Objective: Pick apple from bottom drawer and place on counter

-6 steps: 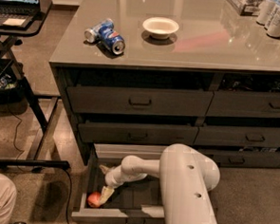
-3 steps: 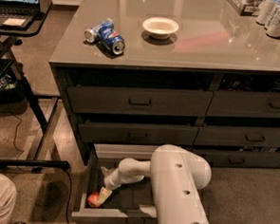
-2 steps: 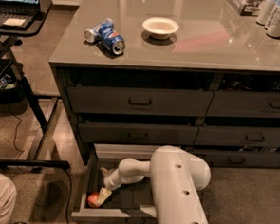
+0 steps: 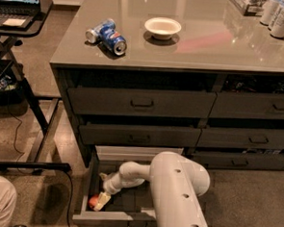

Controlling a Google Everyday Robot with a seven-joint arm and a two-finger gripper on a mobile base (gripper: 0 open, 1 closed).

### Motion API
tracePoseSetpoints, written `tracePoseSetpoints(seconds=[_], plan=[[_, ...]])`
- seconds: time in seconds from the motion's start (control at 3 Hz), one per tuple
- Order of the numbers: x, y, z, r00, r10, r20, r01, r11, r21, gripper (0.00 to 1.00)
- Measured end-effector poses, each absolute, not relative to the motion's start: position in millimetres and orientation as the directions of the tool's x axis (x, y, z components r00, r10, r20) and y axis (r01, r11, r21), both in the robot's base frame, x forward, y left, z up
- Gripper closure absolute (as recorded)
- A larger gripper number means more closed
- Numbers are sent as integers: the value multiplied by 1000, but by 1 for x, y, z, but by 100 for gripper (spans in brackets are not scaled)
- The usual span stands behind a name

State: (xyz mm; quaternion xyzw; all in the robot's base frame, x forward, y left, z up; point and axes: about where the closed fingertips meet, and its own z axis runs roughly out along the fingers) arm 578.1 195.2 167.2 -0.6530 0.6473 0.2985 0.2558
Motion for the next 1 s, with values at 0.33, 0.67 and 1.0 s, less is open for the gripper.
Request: tracePoseSetpoints(seconds=[0.33, 0.67, 1.0], plan=[[576, 199, 155, -42, -690, -723, -997, -14, 72, 0], [576, 200, 141, -67, -698, -713, -996, 7, 87, 0], [577, 199, 126, -85, -708, -701, -995, 18, 102, 19]])
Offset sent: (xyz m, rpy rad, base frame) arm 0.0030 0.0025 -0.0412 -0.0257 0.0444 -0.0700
